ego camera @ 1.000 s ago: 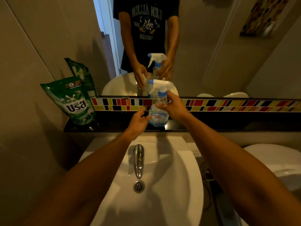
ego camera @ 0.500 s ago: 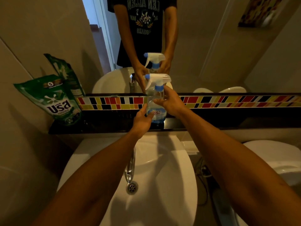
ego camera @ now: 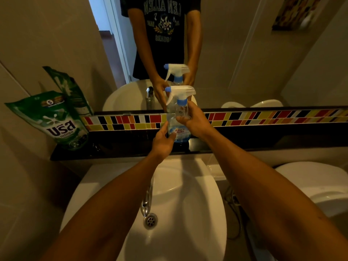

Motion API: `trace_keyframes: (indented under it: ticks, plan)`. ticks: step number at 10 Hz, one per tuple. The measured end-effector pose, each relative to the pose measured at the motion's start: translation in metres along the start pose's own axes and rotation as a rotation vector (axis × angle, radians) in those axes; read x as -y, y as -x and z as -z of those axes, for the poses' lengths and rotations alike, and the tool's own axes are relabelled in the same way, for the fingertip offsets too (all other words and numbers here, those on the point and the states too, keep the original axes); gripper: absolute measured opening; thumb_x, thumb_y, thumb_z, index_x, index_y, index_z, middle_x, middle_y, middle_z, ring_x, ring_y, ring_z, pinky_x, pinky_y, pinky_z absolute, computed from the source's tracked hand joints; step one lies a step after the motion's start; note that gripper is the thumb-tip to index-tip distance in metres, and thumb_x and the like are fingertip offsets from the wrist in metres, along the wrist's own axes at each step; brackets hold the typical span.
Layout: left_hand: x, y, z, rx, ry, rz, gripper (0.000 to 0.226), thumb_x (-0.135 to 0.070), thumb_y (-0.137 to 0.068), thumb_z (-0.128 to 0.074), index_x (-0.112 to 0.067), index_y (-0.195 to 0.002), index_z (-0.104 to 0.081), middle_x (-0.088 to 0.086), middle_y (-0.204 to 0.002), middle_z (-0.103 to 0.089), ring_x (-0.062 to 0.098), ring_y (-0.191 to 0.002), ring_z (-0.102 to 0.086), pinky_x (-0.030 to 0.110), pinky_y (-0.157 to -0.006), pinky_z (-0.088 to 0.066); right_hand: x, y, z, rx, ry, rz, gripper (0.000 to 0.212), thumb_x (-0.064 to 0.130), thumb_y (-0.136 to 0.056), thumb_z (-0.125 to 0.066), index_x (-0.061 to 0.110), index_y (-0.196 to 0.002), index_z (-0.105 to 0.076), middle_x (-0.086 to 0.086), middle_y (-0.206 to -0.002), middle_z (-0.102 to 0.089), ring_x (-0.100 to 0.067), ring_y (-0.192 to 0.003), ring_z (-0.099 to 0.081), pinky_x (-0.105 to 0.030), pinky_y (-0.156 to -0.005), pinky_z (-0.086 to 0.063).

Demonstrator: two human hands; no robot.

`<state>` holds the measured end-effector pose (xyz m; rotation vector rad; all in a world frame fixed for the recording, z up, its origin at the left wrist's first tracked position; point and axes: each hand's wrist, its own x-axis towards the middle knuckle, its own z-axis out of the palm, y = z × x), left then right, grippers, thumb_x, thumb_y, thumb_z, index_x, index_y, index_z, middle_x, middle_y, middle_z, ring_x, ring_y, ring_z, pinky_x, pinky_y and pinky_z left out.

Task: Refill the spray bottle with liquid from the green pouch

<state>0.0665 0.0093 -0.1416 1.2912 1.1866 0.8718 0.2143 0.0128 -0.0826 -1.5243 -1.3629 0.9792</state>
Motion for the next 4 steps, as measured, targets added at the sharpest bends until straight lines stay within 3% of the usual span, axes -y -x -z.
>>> trace_keyframes:
  ticks: [1, 2, 3, 4]
  plan:
    - [0.002, 0.002, 0.004, 0.009, -0.006, -0.003, 0.06, -0.01, -0.098, -0.06, -0.023, -0.153, -0.038, 0.004, -0.145, -0.053, 0.023, -0.133, -0.053, 0.045, -0.108, -0.048, -0.003, 0.01, -0.005, -0.022, -0.034, 0.045, 0.078, 0.008, -0.096, -0.073, 0.024, -0.161, -0.033, -0.004, -0.153, -0.055, -0.022, -0.139, -0.055, -0.036, -0.103, -0.054]
    - [-0.006, 0.014, 0.014, 0.053, -0.078, -0.025, 0.056, -0.006, -0.097, -0.06, -0.02, -0.149, -0.042, 0.001, -0.14, -0.056, 0.021, -0.129, -0.055, 0.044, -0.108, -0.047, -0.003, 0.026, -0.012, -0.153, -0.083, 0.028, 0.077, 0.012, -0.098, -0.072, 0.024, -0.162, -0.031, -0.005, -0.158, -0.05, -0.02, -0.14, -0.052, -0.039, -0.107, -0.052]
    - [-0.009, 0.025, 0.029, 0.03, -0.185, -0.02, 0.059, -0.005, -0.099, -0.057, -0.016, -0.153, -0.037, -0.005, -0.139, -0.048, 0.014, -0.129, -0.047, 0.031, -0.104, -0.044, -0.002, 0.048, -0.022, -0.312, -0.098, 0.009, 0.068, 0.016, -0.101, -0.069, 0.02, -0.16, -0.035, -0.006, -0.157, -0.05, -0.011, -0.131, -0.051, -0.034, -0.102, -0.054]
    - [-0.01, 0.036, 0.054, 0.008, -0.369, -0.037, 0.062, -0.013, -0.098, -0.06, -0.02, -0.154, -0.034, 0.006, -0.154, -0.043, 0.026, -0.141, -0.043, 0.039, -0.108, -0.043, 0.003, 0.071, -0.034, -0.469, -0.248, 0.055, 0.054, 0.017, -0.102, -0.068, 0.018, -0.152, -0.047, -0.002, -0.143, -0.06, -0.007, -0.119, -0.063, -0.043, -0.1, -0.061]
